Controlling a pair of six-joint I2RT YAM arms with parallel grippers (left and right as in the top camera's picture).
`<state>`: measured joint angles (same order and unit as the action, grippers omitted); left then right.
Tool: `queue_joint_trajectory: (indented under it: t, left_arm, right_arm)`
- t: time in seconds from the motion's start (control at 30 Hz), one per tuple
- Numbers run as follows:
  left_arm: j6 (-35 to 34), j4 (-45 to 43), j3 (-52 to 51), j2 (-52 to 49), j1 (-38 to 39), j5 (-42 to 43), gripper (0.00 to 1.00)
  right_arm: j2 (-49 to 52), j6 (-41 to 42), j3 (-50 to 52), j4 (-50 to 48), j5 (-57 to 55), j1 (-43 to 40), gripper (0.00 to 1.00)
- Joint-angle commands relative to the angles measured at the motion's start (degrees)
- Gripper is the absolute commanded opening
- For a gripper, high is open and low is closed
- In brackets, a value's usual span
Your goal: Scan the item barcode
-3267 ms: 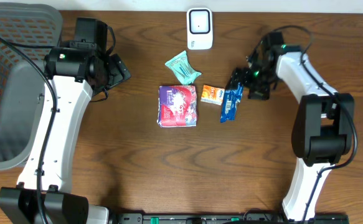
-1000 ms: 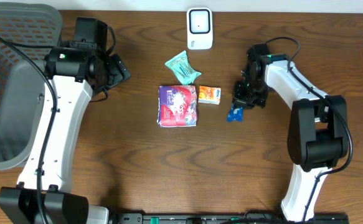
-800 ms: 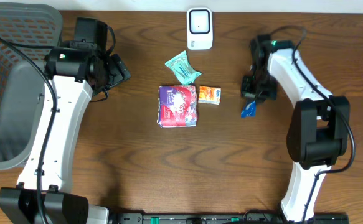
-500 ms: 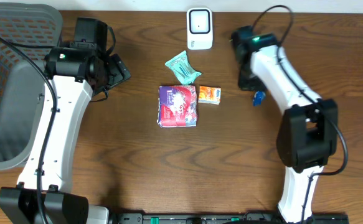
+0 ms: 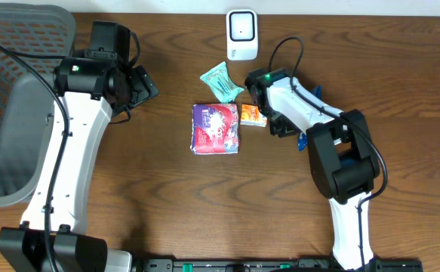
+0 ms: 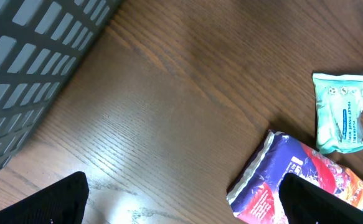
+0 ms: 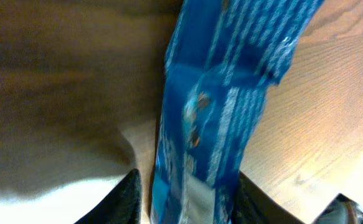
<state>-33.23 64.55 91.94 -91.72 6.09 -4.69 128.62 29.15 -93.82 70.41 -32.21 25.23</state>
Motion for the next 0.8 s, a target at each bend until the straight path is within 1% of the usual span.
queue_joint_trajectory:
  t: [0.0, 0.07, 0.2, 0.23, 0.33, 0.4, 0.47, 0.6, 0.77]
  left_arm:
    - [-0.5, 0.3, 0.2, 0.0, -0.2, -0.7, 0.98]
    - [-0.5, 0.3, 0.2, 0.0, -0.2, -0.7, 0.98]
    - [-0.5, 0.4, 0.2, 0.0, -0.2, -0.7, 0.98]
    - [-0.5, 0.3, 0.2, 0.0, -0.2, -0.7, 0.98]
    - [-0.5, 0.3, 0.2, 0.0, -0.2, -0.7, 0.98]
    - [-0.5, 0.4, 0.2, 0.0, -0.2, -0.7, 0.98]
    - [-0.5, 0.3, 0.2, 0.0, -0.2, -0.7, 0.98]
    - [-0.5, 0.3, 0.2, 0.0, -0.2, -0.7, 0.98]
    - [-0.5, 0.3, 0.2, 0.0, -0.2, -0.7, 0.98]
  right_arm:
    - [-0.5, 0.5, -3.8, 2.7, -1.8, 0.3, 0.45]
    - [-0.5, 1.2, -7.9, 5.6, -1.7, -0.9, 0.48]
    - [-0.5, 0.3, -16.9, 9.2, 2.9, -4.9, 0.6]
    - [-0.5, -1.5, -19.3, 9.2, 6.3, -6.4, 0.67]
    - [-0.5, -7.5, -23.4, 8.3, 17.5, -10.5, 0.9]
    - [-0.5, -11.3, -24.0, 7.3, 25.4, -13.9, 0.93]
    - [-0.4, -13.1, -23.9, 7.1, 31.0, -17.5, 0.99]
    - [-0.2, -16.2, -21.8, 6.8, 39.0, -24.7, 0.99]
    - [-0.1, -24.5, -17.4, 6.2, 50.6, -31.5, 0.99]
